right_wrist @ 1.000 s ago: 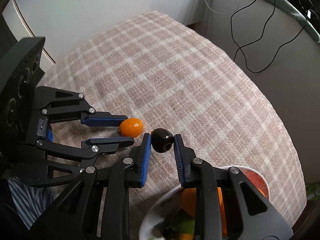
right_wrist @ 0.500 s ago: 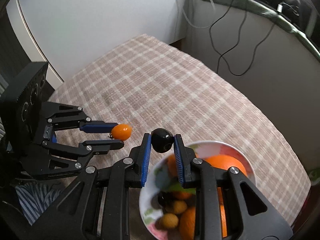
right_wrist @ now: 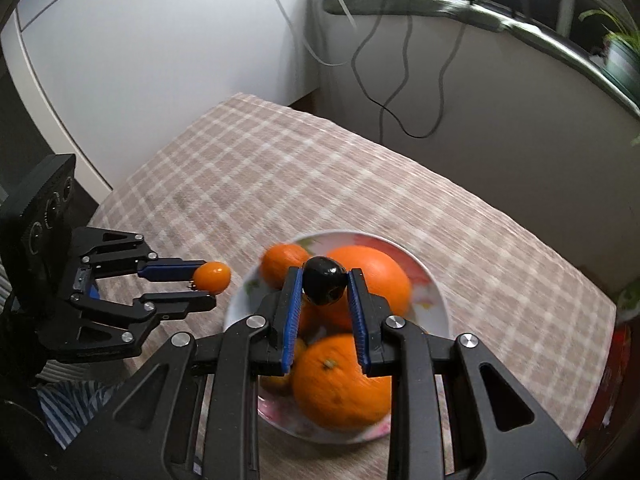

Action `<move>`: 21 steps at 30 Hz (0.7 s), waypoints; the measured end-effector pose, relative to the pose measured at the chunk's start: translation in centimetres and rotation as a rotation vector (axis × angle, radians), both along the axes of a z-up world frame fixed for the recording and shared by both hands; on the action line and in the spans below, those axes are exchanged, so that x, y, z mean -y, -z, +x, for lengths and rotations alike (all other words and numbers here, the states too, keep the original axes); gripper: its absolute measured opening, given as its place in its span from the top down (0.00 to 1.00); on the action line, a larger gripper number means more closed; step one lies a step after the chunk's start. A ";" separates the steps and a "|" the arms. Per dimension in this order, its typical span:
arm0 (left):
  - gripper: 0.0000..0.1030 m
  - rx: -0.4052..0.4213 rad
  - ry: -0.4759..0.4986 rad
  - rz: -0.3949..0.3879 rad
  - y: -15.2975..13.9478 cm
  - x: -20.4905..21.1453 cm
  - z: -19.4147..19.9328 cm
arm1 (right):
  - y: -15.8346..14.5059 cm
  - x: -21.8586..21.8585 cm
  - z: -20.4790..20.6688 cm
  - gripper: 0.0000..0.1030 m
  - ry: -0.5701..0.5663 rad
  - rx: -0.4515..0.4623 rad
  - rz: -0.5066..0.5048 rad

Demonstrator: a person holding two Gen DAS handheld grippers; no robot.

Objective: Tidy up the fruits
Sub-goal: 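Carry the kumquat and dark plum with both grippers over the plate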

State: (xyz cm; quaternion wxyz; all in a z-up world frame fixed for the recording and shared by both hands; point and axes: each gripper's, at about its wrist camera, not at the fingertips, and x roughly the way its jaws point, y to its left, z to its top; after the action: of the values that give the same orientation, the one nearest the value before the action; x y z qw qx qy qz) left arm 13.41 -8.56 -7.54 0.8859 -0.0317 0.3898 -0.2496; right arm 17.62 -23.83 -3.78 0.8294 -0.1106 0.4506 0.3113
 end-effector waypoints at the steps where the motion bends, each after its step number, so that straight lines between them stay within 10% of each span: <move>1: 0.79 0.001 0.005 0.000 -0.1 0.3 0.0 | 0.1 0.7 0.1 0.77 0.013 -0.002 0.004; 21: 0.79 -0.010 0.077 0.034 0.1 4.7 0.6 | 3.7 6.2 3.5 0.77 0.128 -0.066 0.027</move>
State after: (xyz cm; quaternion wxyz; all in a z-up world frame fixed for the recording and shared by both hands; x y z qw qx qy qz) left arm 14.00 -13.21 -7.69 0.8741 -0.0027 0.3993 -0.2766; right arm 21.12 -30.00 -7.44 0.8337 -0.0599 0.4797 0.2670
